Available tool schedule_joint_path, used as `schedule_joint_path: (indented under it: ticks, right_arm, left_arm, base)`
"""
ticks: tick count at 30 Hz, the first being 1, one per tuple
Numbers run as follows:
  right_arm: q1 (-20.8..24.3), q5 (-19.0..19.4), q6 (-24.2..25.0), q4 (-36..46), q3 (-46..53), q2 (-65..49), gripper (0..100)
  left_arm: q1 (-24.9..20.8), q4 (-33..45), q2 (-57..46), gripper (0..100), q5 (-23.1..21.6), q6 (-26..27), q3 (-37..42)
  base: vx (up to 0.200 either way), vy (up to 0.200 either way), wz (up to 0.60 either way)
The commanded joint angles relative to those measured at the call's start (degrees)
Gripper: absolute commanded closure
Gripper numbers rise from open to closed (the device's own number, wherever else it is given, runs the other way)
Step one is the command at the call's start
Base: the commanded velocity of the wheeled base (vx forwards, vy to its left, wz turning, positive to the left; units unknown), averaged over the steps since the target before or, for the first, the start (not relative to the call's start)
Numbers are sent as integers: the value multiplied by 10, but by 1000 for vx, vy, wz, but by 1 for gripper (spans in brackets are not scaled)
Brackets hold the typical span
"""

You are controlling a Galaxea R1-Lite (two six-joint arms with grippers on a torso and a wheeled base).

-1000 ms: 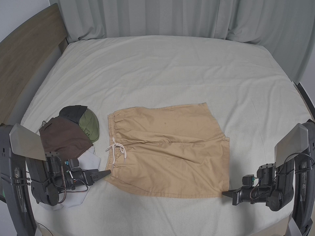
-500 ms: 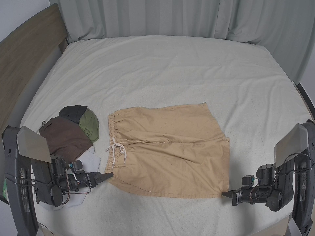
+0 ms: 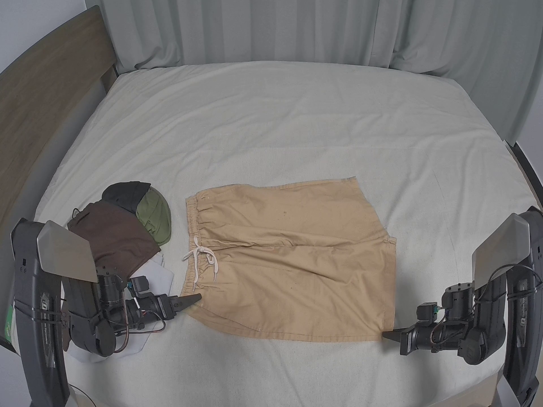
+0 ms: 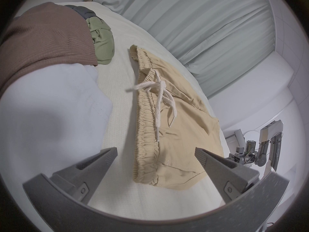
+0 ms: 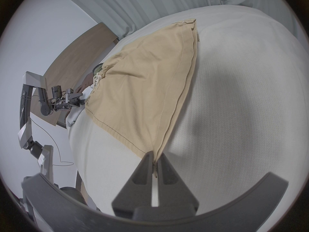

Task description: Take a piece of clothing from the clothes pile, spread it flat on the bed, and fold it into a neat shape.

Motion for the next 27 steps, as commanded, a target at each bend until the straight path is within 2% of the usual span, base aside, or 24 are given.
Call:
schedule_joint_path:
  ticks: [1,14,15,27]
  right_arm:
    - [0,0,0,0,0,1,100]
    - [0,0,0,0,0,1,100]
    - [0,0,0,0,0,1,100]
    - [0,0,0,0,0,3,100]
  left_arm:
    - [-5,0,8,0,1,-1,-3]
    - [-12,0,25,0,21,0,-14]
    - [-12,0,25,100,21,0,-14]
    - [-12,0,25,100,20,1,-15]
  base:
    - [0,0,0]
    - [0,0,0]
    - [0,0,0]
    - [0,0,0]
